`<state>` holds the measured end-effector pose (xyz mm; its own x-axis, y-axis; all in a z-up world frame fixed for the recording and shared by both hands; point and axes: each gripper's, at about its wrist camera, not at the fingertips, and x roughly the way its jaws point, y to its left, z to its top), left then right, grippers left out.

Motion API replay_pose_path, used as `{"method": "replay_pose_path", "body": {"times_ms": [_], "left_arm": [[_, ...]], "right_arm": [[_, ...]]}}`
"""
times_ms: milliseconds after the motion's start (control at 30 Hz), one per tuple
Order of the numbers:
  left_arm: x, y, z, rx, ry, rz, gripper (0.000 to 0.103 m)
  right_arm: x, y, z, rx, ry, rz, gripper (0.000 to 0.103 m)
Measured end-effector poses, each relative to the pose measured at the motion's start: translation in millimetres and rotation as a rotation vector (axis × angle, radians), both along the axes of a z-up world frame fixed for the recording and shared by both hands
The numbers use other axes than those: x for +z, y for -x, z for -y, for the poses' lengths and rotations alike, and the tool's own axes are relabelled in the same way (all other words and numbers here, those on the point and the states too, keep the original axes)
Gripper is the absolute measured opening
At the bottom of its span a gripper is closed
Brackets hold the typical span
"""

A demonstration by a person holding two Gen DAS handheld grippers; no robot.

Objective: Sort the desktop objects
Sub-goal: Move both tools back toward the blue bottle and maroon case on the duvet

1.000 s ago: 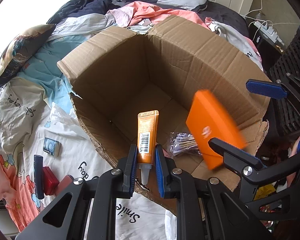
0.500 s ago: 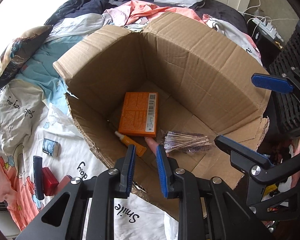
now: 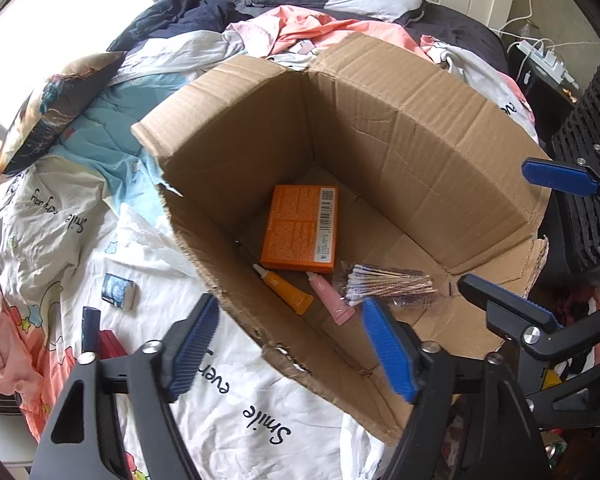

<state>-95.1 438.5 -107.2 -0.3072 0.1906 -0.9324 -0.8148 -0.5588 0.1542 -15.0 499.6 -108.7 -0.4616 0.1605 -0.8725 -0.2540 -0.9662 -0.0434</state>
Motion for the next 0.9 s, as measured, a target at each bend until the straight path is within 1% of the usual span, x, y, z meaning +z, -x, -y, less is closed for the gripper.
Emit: {"method": "replay_pose_path", "body": {"times_ms": [133,500,733,900], "left_arm": [[4.6,2.1,7.0,0.019,-0.007,-0.008,0.089],[12.3,8.4,41.1,0.064,-0.017,0.004,0.089],[14.9,14.5,77.4,0.117,-0.025,0.014,0.09],[15.4,20.0,106.6,0.152,-0.015,0.007,0.09]], "right_arm": [[2.5,-1.1,2.6,-0.003,-0.002,-0.001,0.092],[15.4,7.5,29.1,0.037,-0.02,-0.001,0.092],[24.7,19.0,57.8,0.087,-0.036,-0.009,0.092],[30.8,30.1,79.0,0.118,-0.041,-0.019,0.092]]}}
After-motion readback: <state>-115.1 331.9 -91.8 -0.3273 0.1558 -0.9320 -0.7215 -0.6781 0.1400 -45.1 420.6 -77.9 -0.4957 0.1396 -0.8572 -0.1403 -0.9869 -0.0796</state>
